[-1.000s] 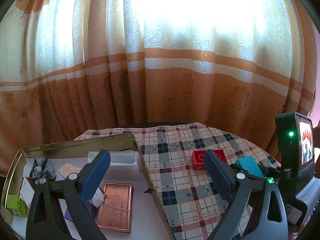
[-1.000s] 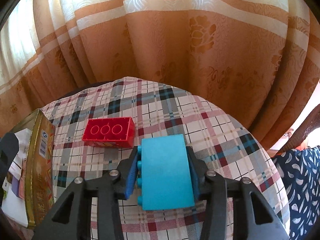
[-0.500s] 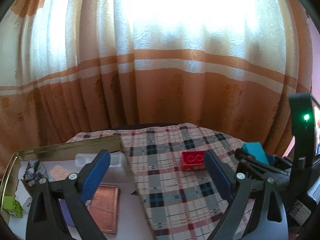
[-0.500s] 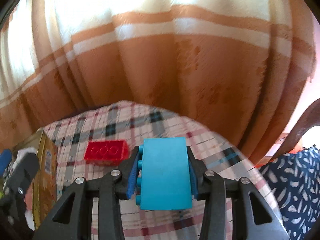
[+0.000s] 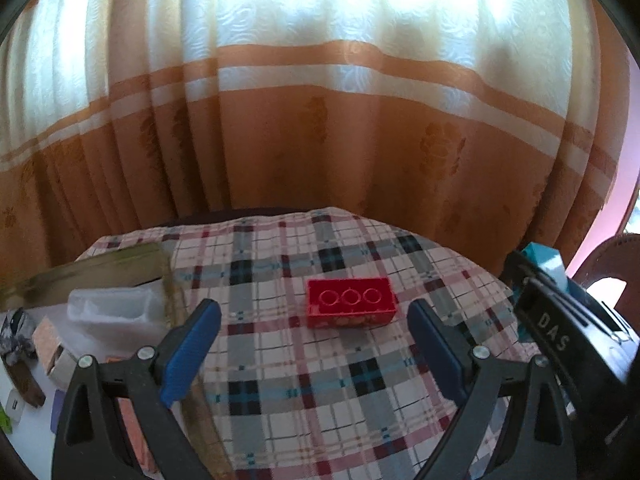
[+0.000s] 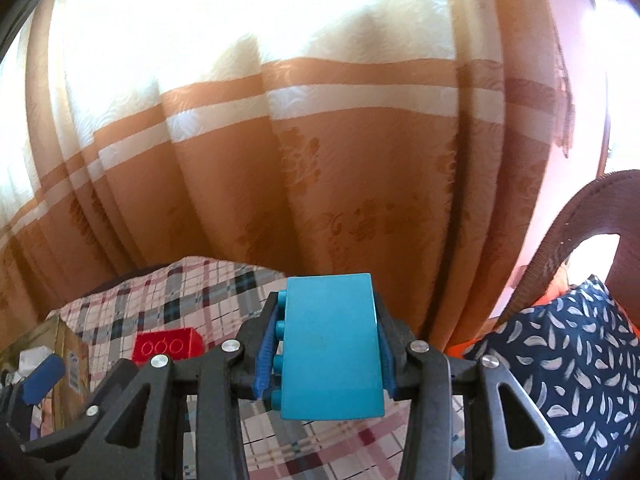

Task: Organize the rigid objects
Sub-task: 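Grasp the red brick with the left gripper while the right gripper holds the teal brick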

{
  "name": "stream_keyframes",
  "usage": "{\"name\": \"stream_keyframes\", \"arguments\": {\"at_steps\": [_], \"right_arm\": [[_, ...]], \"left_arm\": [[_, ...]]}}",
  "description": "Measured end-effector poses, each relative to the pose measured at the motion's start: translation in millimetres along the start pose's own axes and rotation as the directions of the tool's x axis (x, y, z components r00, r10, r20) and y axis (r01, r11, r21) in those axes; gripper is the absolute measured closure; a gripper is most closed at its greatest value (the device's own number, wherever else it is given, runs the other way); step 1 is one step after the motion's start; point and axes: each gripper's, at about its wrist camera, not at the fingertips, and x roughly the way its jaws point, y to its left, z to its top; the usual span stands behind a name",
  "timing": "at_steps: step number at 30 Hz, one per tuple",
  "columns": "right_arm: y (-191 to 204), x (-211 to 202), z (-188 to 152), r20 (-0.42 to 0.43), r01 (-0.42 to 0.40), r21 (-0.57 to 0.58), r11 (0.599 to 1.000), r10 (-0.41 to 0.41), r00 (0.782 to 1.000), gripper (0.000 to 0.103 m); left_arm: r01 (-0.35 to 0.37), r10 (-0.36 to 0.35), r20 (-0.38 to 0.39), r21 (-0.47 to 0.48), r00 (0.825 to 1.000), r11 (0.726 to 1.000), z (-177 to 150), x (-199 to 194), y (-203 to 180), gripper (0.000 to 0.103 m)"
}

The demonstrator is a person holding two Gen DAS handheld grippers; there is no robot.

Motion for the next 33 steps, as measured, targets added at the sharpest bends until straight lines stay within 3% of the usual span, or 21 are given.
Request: {"name": "stream_keyframes", "arguments": {"at_steps": [7, 13, 18, 23, 28, 30, 33], "right_arm": [[-7, 1, 2, -0.004, 0.002, 0.027, 1.0, -0.002, 1.0, 0.058], [-6, 5, 0, -0.025, 0.002, 0.032, 0.999, -0.001, 1.0, 0.058], [-6, 7, 0, -0.034, 0.005, 0.029, 1.0, -0.004, 0.999, 0.058], [-5, 8, 0, -0.041, 0.006, 0.025, 1.0, -0.005, 0.999, 0.058], [-5, 11, -1, -0.05, 0.011, 0.02, 1.0, -0.01, 0.999, 0.058], [-4, 12, -1, -0.053, 0.009, 0.018, 1.0, -0.008, 0.999, 0.058], [-5, 12, -1, -0.056, 0.01, 0.019, 1.0, -0.009, 0.998, 0.058]], "left_arm": [[0.032, -0.032, -0.077, -0.001, 0.996, 0.999, 8, 30, -12, 0.007], [-0.005, 0.007, -0.132, 0.012, 0.991, 1.0, 10, 58, -21, 0.009], [0.001, -0.006, -0.228, -0.023, 0.974, 1.0, 8, 76, -20, 0.016], [-0.017, 0.008, -0.231, -0.038, 0.973, 0.999, 7, 75, -17, 0.017], [-0.039, 0.033, -0.23, -0.019, 0.973, 0.999, 8, 73, -18, 0.028], [-0.035, 0.03, -0.224, -0.018, 0.974, 0.999, 10, 73, -18, 0.038], [-0.031, 0.026, -0.221, -0.019, 0.975, 0.999, 9, 71, -18, 0.039]]}}
